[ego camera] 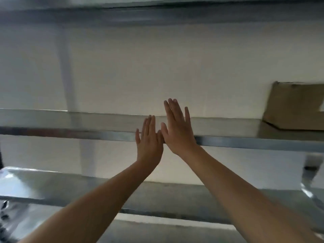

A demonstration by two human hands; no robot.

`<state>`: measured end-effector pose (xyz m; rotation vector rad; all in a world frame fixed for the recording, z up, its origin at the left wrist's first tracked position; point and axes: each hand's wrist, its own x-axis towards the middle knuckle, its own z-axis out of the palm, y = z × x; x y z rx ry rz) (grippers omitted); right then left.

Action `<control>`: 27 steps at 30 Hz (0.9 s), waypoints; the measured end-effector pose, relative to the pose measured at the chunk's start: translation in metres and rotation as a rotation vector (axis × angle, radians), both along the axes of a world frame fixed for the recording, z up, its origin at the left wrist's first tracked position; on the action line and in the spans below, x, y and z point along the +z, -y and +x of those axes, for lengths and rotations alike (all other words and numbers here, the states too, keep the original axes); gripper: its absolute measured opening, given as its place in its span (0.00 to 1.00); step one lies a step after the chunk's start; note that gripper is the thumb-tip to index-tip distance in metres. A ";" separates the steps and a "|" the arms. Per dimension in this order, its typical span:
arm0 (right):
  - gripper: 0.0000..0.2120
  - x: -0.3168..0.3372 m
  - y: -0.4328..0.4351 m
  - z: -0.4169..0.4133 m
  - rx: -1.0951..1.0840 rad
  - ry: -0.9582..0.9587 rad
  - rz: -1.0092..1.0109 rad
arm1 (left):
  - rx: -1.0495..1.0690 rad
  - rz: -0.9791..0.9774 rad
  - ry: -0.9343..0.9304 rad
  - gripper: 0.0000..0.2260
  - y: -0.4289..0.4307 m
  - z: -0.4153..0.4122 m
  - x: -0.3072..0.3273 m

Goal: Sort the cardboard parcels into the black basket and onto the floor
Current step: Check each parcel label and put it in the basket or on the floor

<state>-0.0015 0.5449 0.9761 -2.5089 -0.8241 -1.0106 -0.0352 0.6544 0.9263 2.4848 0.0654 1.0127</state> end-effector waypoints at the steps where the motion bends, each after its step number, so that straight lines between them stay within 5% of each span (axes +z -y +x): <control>1: 0.30 -0.004 0.032 0.002 -0.050 -0.017 0.013 | -0.045 0.046 -0.007 0.30 0.029 0.009 -0.005; 12: 0.30 -0.097 0.335 -0.034 -0.752 -0.182 0.066 | -0.690 0.347 0.094 0.25 0.317 0.045 -0.035; 27: 0.31 -0.137 0.538 -0.140 -1.503 -0.403 0.125 | -1.319 0.309 -0.064 0.26 0.545 0.037 -0.107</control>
